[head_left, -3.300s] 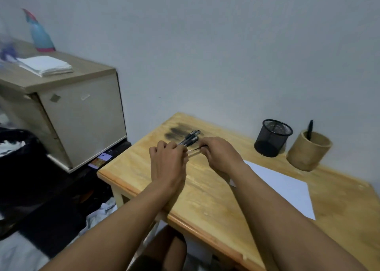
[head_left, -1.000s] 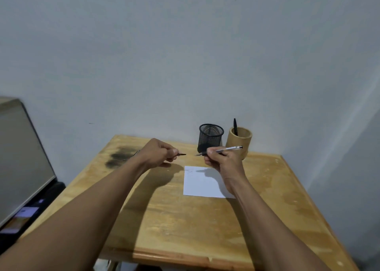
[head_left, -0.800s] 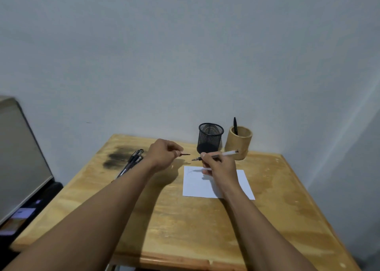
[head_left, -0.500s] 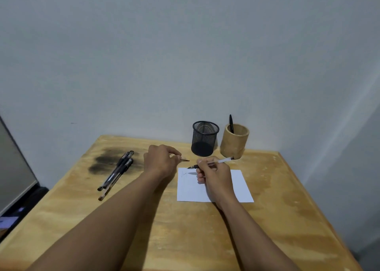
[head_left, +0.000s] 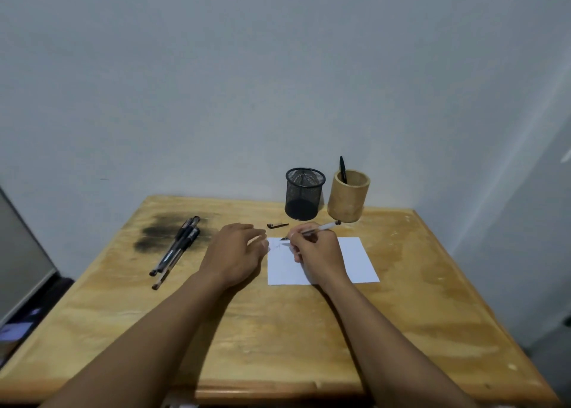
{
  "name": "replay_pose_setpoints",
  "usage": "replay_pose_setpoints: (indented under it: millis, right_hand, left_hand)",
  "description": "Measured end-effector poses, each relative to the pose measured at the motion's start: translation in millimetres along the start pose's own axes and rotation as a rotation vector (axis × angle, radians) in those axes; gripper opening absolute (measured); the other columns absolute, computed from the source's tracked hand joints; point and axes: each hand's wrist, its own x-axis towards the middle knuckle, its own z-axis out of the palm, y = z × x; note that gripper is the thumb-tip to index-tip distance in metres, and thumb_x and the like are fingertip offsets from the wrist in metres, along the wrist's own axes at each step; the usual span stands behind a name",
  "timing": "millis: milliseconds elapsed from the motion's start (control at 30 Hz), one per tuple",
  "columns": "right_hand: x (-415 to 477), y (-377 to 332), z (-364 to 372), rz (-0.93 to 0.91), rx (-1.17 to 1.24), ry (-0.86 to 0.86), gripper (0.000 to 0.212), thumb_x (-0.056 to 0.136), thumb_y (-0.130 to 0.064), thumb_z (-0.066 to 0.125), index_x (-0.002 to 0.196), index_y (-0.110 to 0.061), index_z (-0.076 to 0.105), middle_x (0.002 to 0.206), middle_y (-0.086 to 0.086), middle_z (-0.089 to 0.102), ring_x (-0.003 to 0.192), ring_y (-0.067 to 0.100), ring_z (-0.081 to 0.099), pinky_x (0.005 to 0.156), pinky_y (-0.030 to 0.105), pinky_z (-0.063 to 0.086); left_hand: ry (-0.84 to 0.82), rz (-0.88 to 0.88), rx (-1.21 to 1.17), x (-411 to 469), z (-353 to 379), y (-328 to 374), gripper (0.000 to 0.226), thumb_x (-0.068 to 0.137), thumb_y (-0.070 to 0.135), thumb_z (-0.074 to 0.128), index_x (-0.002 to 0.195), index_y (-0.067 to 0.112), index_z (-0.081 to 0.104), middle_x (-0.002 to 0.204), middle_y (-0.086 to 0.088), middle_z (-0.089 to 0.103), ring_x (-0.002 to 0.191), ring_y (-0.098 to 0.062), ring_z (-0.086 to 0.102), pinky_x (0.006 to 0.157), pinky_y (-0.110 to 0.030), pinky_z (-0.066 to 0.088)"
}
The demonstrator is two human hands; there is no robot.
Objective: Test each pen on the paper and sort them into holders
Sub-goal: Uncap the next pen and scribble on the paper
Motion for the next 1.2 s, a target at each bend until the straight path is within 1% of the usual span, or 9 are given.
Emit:
replay_pose_setpoints:
  millis: [67,167,267,367,433,667,833,1067,1200]
  right_hand:
    - [-2,-2,1,-0.009,-0.027,0.008,0.014,0.095,-0.024,0.064,0.086,-0.021,0.075,0.074,0.004,0.071,0.068,0.015,0.064,0.064,0.028,0.054]
    - [-4,-4,0,-0.007,-0.028,0.036,0.010,0.094,-0.022,0.065,0.089,-0.021,0.074,0.078,0.003,0.071,0.066,0.016,0.065,0.070,0.035,0.058]
    - [-4,-5,0,-0.015,-0.068,0.052,0.014,0.092,-0.026,0.066,0.084,-0.019,0.075,0.076,0.003,0.072,0.066,0.017,0.067,0.070,0.037,0.059]
    - [-4,-2,1,-0.058,-0.150,0.045,0.012,0.089,-0.027,0.068,0.084,-0.018,0.075,0.077,-0.001,0.073,0.078,0.016,0.068,0.074,0.040,0.061]
    - [-5,-1,1,-0.071,-0.162,0.032,0.008,0.090,-0.025,0.068,0.089,-0.017,0.072,0.081,-0.001,0.073,0.083,0.014,0.069,0.075,0.035,0.059]
    - [-9,-1,6,-0.047,-0.235,-0.024,0.020,0.093,-0.032,0.069,0.095,-0.013,0.072,0.075,-0.010,0.067,0.073,0.006,0.065,0.062,0.017,0.046]
    - [-11,-2,7,-0.059,-0.289,-0.065,0.013,0.093,-0.029,0.069,0.090,-0.016,0.069,0.073,-0.008,0.068,0.072,0.007,0.066,0.060,0.017,0.045]
    - [-11,-2,9,-0.053,-0.276,-0.016,0.018,0.094,-0.035,0.068,0.091,-0.017,0.068,0.077,-0.007,0.069,0.075,0.007,0.065,0.060,0.018,0.045]
    - [-12,-3,8,-0.066,-0.326,-0.052,0.013,0.092,-0.027,0.070,0.093,-0.014,0.069,0.079,-0.004,0.069,0.075,0.008,0.065,0.059,0.016,0.045]
  left_hand:
    - [-0.081,0.009,0.068,-14,-2,-2,0.046,0.095,0.052,0.047,0.133,0.031,0.061,0.143,-0.005,0.055,0.136,-0.024,0.042,0.110,-0.043,0.033]
    - [-0.172,-0.005,0.150,-25,1,-5,0.058,0.093,0.062,0.036,0.146,0.040,0.042,0.159,-0.006,0.034,0.150,-0.026,0.019,0.119,-0.055,0.014]
    - [-0.187,-0.006,0.179,-27,4,-4,0.056,0.095,0.062,0.033,0.149,0.047,0.031,0.163,-0.004,0.025,0.153,-0.025,0.011,0.121,-0.057,0.006]
    - [-0.192,0.003,0.227,-28,5,-4,0.056,0.095,0.063,0.028,0.149,0.050,0.029,0.164,-0.003,0.022,0.153,-0.025,0.009,0.121,-0.057,0.005]
    - [-0.204,0.003,0.238,-28,5,-6,0.058,0.094,0.065,0.027,0.150,0.050,0.026,0.165,-0.002,0.019,0.153,-0.024,0.007,0.121,-0.057,0.003]
    - [-0.223,0.008,0.239,-28,6,-8,0.072,0.082,0.069,0.026,0.151,0.050,0.022,0.166,-0.002,0.016,0.153,-0.024,0.005,0.121,-0.056,0.003]
    - [-0.216,0.004,0.220,-30,4,-6,0.073,0.080,0.064,0.026,0.151,0.049,0.023,0.165,-0.002,0.017,0.153,-0.024,0.005,0.121,-0.056,0.003]
    - [-0.202,0.001,0.219,-29,5,-5,0.072,0.081,0.064,0.030,0.150,0.049,0.025,0.165,-0.002,0.019,0.153,-0.025,0.007,0.121,-0.056,0.004]
    - [-0.199,-0.001,0.212,-29,4,-5,0.072,0.079,0.065,0.028,0.150,0.050,0.026,0.165,-0.002,0.020,0.153,-0.024,0.007,0.121,-0.056,0.005]
